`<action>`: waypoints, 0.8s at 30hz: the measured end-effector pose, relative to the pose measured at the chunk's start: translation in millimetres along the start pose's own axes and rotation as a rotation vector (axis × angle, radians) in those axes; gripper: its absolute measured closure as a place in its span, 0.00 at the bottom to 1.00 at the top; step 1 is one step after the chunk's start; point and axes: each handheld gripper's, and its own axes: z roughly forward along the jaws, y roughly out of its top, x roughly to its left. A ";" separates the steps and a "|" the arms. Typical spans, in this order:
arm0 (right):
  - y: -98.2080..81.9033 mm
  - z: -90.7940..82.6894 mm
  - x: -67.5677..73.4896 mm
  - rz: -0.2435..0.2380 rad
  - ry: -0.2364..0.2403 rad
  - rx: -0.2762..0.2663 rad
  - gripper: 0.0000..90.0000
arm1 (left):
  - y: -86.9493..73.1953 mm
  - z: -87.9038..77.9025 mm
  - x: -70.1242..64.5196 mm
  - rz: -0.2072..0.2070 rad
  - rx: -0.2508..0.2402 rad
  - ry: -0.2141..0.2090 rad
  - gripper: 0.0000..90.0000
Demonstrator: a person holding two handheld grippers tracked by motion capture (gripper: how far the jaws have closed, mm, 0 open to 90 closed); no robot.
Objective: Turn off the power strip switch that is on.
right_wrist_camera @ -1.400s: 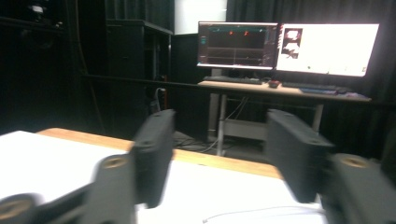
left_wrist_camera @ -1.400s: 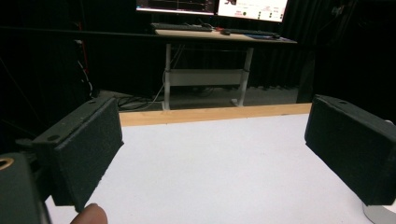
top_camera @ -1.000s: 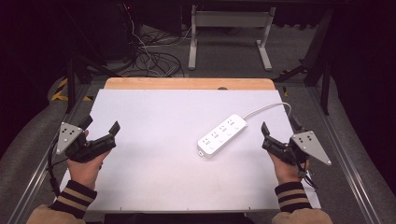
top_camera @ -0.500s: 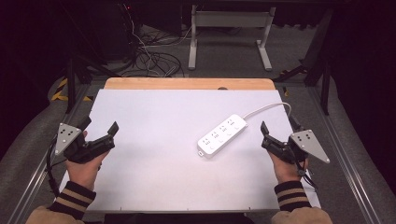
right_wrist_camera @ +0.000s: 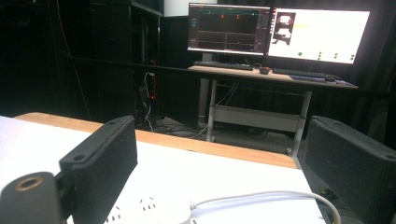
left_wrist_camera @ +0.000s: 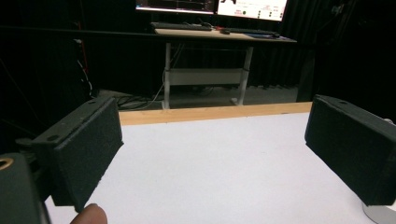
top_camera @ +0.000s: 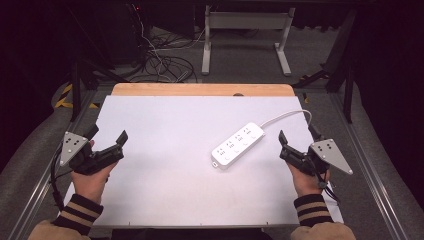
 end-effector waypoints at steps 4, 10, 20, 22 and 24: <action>-0.8 1.4 0.2 0.005 0.007 0.004 0.11 | -0.1 -0.3 0.8 0.000 0.004 0.001 0.05; -2.1 4.2 1.9 0.006 0.020 0.017 0.11 | -0.1 -3.0 2.0 -0.001 0.000 0.006 0.05; -3.2 7.2 2.9 0.010 0.028 0.029 0.12 | -0.8 -3.1 2.5 -0.005 0.001 0.007 0.05; -3.4 7.3 3.0 0.010 0.030 0.032 0.12 | -0.8 -3.1 2.6 -0.005 0.000 0.008 0.05; -3.5 7.2 3.2 0.007 0.030 0.033 0.12 | -0.6 -3.1 2.8 -0.006 0.003 0.008 0.05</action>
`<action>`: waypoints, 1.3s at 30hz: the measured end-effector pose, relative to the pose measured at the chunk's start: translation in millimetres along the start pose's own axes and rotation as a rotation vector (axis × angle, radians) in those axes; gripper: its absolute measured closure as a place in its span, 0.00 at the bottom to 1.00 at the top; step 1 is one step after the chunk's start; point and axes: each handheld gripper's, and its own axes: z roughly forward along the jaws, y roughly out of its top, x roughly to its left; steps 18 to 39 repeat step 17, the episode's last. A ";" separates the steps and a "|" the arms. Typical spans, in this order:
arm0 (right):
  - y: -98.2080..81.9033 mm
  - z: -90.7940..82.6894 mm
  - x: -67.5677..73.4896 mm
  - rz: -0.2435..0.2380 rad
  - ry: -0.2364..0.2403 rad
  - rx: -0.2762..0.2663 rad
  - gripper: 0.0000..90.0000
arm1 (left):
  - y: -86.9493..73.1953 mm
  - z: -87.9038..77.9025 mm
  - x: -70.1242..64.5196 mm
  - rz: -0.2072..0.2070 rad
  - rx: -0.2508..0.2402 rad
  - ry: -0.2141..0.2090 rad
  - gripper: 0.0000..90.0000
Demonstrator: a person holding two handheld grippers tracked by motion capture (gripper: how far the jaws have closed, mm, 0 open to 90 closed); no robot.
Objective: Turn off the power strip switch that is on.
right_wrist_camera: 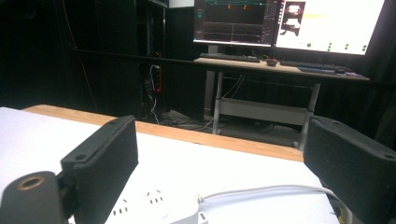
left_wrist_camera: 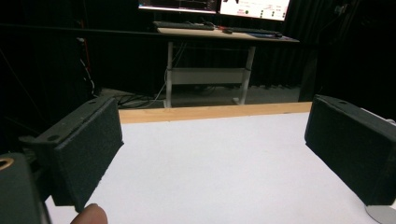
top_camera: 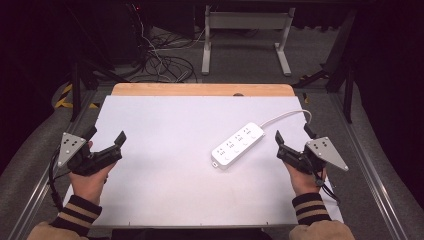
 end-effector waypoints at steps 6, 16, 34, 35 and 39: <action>-0.5 0.2 0.9 0.000 0.003 0.005 0.12 | 0.2 0.0 -0.4 0.001 -0.004 -0.002 0.05; -0.8 1.4 0.8 0.001 0.004 0.009 0.12 | 0.2 0.3 -0.2 0.001 -0.005 -0.001 0.05; -0.8 1.7 0.7 0.002 0.006 0.010 0.12 | 0.2 0.3 -0.2 0.005 -0.002 -0.001 0.05; -0.8 1.7 0.7 0.002 0.006 0.010 0.12 | 0.2 0.3 -0.2 0.005 -0.002 -0.001 0.05; -0.8 1.7 0.7 0.002 0.006 0.010 0.12 | 0.2 0.3 -0.2 0.005 -0.002 -0.001 0.05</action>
